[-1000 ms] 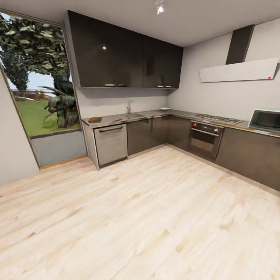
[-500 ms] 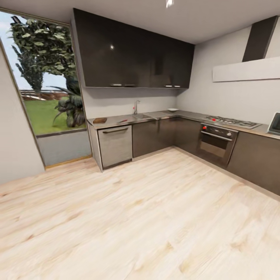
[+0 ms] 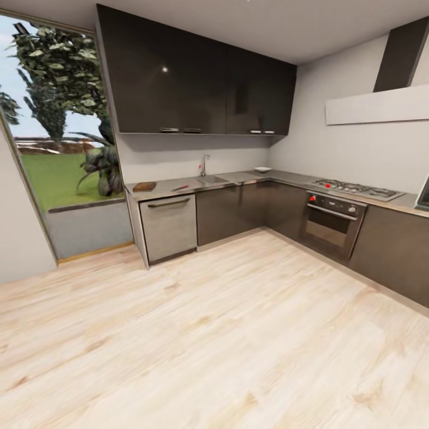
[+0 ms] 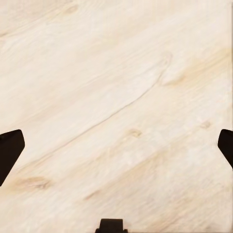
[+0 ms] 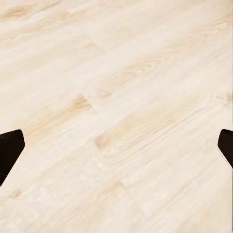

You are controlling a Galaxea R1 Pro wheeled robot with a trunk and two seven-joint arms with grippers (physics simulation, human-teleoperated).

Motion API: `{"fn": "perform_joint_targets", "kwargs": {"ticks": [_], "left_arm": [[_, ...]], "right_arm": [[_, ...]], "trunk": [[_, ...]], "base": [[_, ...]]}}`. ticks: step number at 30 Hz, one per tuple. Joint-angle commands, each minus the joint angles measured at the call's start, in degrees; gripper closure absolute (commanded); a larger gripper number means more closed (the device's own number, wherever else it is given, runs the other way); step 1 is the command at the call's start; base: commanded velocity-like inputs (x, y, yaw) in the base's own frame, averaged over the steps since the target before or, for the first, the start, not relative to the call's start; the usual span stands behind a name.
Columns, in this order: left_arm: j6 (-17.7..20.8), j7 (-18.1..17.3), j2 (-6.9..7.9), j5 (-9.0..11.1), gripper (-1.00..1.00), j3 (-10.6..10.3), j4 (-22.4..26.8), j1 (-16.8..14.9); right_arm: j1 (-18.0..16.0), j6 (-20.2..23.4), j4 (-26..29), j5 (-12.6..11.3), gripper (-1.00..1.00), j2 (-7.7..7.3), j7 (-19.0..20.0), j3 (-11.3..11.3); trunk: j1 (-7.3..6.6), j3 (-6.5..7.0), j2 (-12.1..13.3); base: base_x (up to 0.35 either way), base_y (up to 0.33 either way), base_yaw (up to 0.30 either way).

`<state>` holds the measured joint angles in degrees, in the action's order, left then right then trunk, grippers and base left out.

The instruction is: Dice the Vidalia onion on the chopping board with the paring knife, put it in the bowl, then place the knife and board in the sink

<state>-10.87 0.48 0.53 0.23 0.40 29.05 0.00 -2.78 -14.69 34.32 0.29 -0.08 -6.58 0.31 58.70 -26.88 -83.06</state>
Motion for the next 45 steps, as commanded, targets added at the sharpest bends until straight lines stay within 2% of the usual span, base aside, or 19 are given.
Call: {"fn": "perform_joint_targets", "kwargs": {"ticks": [1,18,45], "left_arm": [[-0.11,0.05,-0.01,0.02,-1.0,0.04,0.04,0.0],[-0.11,0.05,-0.01,0.01,-1.0,0.02,-0.01,0.0],[-0.1,0.05,-0.01,-0.05,-1.0,0.03,-0.05,0.0]], "right_arm": [[-0.03,-0.17,-0.05,0.02,-1.0,0.0,-0.16,0.04],[-0.03,-0.17,-0.05,0.06,-1.0,0.0,-0.19,0.04],[-0.03,-0.18,-0.05,0.06,-1.0,0.0,-0.19,0.04]], "trunk": [[0.03,-0.05,-0.02],[0.03,-0.05,-0.02],[0.03,-0.05,-0.02]], "base": [[0.283,-0.211,0.0],[0.28,-0.218,0.011],[0.265,-0.233,0.221]]}}
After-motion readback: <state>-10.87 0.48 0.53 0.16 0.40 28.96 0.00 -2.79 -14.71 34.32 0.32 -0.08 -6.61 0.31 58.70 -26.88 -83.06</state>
